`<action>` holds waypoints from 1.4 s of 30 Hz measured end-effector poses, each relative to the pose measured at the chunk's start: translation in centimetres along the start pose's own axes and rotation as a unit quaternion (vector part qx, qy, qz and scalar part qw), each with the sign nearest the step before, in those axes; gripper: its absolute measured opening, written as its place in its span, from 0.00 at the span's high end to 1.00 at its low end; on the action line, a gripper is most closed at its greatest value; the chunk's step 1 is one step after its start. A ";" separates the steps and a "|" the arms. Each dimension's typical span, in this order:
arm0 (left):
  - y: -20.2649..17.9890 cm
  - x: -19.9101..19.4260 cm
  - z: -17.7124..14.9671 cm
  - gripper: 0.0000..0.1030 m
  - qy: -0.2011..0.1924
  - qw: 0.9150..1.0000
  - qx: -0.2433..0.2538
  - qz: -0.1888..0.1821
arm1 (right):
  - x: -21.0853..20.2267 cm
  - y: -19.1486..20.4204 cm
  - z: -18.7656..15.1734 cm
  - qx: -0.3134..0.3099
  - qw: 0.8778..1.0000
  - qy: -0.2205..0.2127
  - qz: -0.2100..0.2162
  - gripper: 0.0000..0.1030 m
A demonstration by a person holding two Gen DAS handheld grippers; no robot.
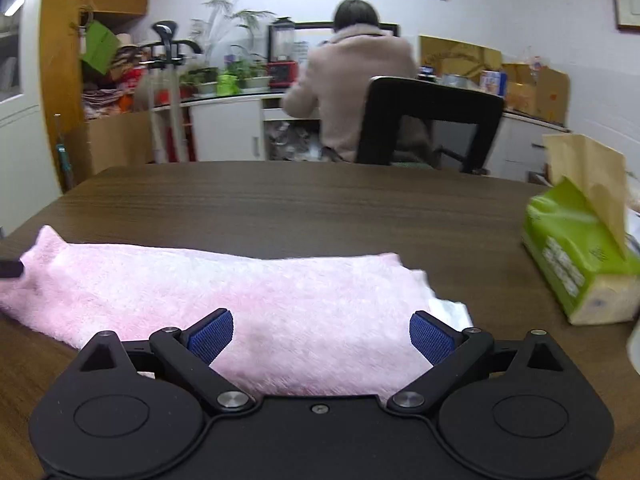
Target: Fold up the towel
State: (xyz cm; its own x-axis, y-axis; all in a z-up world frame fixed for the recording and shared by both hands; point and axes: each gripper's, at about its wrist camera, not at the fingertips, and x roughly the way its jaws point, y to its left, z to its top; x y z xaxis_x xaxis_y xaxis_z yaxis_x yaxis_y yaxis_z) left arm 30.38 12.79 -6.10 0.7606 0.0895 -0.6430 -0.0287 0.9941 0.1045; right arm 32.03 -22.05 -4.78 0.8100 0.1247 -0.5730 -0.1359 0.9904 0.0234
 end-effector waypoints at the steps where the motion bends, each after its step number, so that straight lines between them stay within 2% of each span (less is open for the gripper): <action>1: 0.0 0.2 -0.2 0.00 0.004 1.000 0.005 -0.002 | 0.4 0.1 0.0 -0.002 1.000 0.004 0.001 0.08; 2: 0.3 0.1 -0.2 0.00 0.004 1.000 0.004 -0.003 | 0.7 0.2 0.0 -0.005 1.000 0.006 0.006 0.08; 5: 1.0 -0.2 -0.5 0.00 0.014 1.000 0.000 0.004 | 1.9 0.3 -0.4 -0.009 0.999 0.040 -0.013 0.07; 8: 1.4 -0.5 -0.7 0.00 0.007 1.000 0.003 0.005 | 1.8 -0.2 -0.9 0.007 0.999 0.037 -0.006 0.06; 11: 1.2 -2.5 -0.4 0.00 -0.033 0.999 -0.008 -0.006 | 1.5 0.2 -0.8 0.006 0.999 0.030 -0.008 0.07; 12: 1.0 -3.2 -0.2 0.00 -0.047 0.999 -0.011 -0.011 | 0.7 0.1 -0.7 0.017 1.000 0.015 -0.002 0.07; 16: -1.1 -5.1 1.8 0.00 -0.083 0.995 0.020 -0.051 | -2.4 -0.1 -0.6 0.034 0.999 -0.020 0.005 0.07; 21: -6.6 -4.5 6.2 0.00 -0.072 0.988 0.055 -0.125 | -5.1 -1.7 -2.2 0.076 0.997 -0.030 -0.013 0.06; 23: -10.1 -3.4 8.2 0.00 -0.063 0.982 0.086 -0.154 | -5.5 -2.8 -2.8 0.107 0.994 -0.025 -0.019 0.06; 27: -19.1 0.0 11.0 0.00 -0.041 0.965 0.172 -0.192 | -5.8 -5.2 -3.6 0.163 0.986 -0.023 -0.019 0.09; 30: -24.4 2.4 12.1 0.00 -0.024 0.962 0.193 -0.190 | -5.5 -6.1 -3.7 0.181 0.983 -0.028 -0.013 0.09; 33: -27.7 4.8 12.9 0.00 0.009 0.960 0.198 -0.196 | -4.7 -6.5 -3.7 0.194 0.981 -0.024 -0.014 0.09; 38: -31.8 6.9 13.0 0.01 0.041 0.957 0.217 -0.188 | -2.7 -7.2 -3.9 0.212 0.977 -0.005 -0.012 0.12; 42: -33.3 6.5 12.4 0.00 0.038 0.954 0.236 -0.183 | -2.2 -7.4 -3.8 0.218 0.976 -0.010 -0.007 0.13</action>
State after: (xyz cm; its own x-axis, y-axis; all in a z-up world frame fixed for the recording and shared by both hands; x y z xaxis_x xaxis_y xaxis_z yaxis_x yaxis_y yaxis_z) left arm 44.33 -20.53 -4.32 0.6139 -0.2367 -0.7530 0.5388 0.8229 0.1805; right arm 29.10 -29.90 -6.82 0.8221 0.1084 -0.5590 0.1262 0.9226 0.3646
